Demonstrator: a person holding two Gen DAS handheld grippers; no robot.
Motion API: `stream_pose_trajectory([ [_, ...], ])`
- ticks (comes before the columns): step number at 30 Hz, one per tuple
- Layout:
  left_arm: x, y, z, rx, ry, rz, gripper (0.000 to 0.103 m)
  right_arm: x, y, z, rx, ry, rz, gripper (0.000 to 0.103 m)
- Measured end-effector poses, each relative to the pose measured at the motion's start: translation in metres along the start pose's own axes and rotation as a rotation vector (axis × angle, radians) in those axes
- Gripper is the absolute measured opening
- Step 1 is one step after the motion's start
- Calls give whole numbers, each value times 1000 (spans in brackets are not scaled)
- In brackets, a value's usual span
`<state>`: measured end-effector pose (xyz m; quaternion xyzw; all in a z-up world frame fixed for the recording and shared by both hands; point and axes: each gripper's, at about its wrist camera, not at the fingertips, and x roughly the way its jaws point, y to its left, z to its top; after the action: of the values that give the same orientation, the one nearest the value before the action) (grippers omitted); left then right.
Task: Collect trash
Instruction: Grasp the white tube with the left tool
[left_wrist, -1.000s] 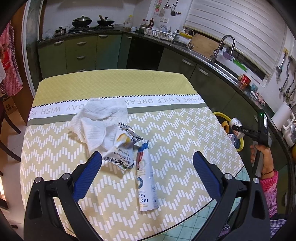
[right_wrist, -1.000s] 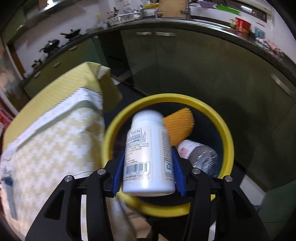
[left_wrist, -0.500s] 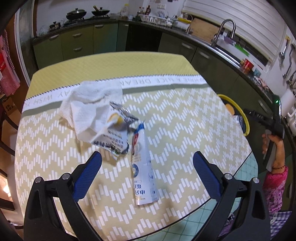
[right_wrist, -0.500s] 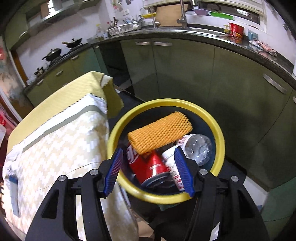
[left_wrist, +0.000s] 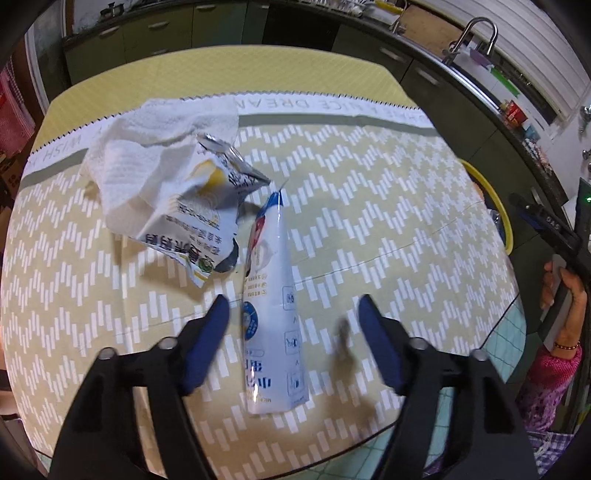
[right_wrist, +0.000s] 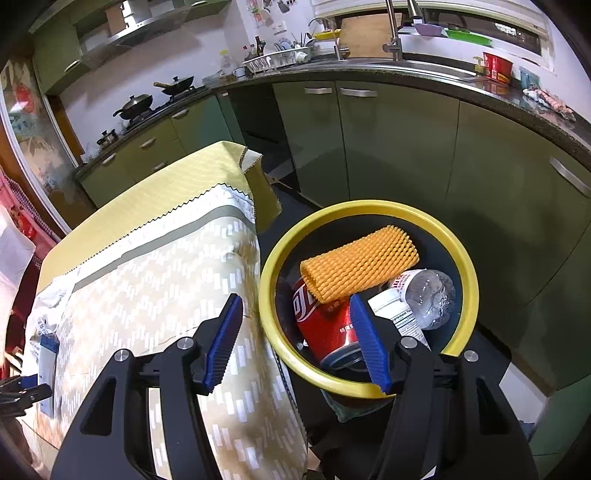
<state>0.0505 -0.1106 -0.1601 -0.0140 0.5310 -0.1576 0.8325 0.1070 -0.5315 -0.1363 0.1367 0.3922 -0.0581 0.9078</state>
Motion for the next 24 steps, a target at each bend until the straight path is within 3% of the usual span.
stream_pose_trajectory([
  [3,2,-2,1,1,-2,25,63,1,-4,-1,10,4,2,60],
  [10,0,0,2,11,-3,45,26,2,-11,-1,24,1,13,60],
  [17,-10,-9,-3,60,-25,39,24,-1,-8,0,20,-5,29,60],
  [24,-33,-55,21,199,-76,-49,24,-18,-20,2,38,-41,21,60],
])
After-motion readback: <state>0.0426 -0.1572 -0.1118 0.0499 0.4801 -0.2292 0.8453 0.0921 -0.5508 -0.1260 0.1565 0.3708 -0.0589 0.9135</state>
